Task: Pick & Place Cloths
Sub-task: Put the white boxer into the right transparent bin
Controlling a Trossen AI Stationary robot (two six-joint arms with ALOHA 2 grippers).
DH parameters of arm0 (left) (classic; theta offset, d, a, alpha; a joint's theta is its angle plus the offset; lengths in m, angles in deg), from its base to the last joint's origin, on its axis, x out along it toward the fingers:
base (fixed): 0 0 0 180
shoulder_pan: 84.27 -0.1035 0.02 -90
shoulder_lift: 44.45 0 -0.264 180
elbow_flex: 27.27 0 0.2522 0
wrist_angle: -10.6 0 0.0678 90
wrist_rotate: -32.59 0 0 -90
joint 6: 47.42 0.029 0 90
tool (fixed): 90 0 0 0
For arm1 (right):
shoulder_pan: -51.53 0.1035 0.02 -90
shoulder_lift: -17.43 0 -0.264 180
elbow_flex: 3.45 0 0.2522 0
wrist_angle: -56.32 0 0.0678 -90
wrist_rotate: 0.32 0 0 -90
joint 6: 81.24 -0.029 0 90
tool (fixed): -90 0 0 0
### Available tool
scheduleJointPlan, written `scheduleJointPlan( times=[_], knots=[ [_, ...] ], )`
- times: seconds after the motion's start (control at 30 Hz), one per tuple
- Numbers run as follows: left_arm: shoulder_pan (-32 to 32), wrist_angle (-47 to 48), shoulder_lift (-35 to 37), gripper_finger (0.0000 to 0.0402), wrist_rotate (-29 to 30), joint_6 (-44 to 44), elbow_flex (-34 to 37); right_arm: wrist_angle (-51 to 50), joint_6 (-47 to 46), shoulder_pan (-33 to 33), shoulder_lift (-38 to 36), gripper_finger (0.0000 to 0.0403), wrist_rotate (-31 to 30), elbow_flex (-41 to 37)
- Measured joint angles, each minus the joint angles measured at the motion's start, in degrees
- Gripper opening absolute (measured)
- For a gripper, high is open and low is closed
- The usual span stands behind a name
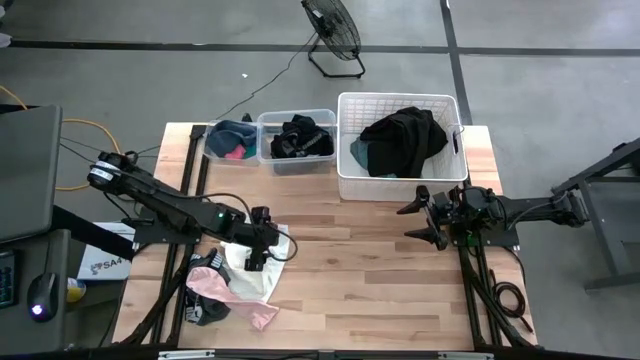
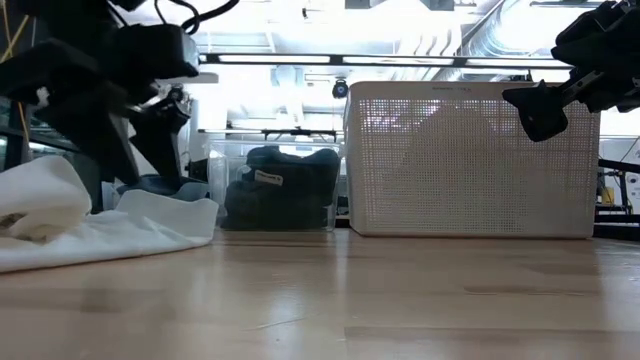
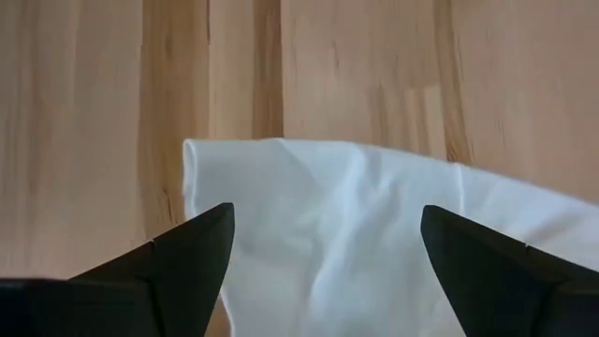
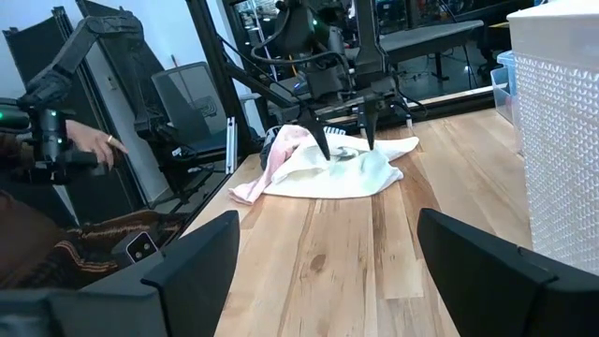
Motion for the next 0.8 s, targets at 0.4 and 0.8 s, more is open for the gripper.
scheduleJointPlan(
  times=[0.4,0.8],
  knots=[
    [0.0,-2.6,-4.0,0.0337,-1.3,12.5,0.2,0.0,0.0,0.0,0.0,0.0318,0.0,0.0],
    [0.0,-3.9,-8.5,0.03,-1.4,12.9,0.2,0.0,0.0,0.0,0.0,0.0318,0.0,0.0]
  ],
)
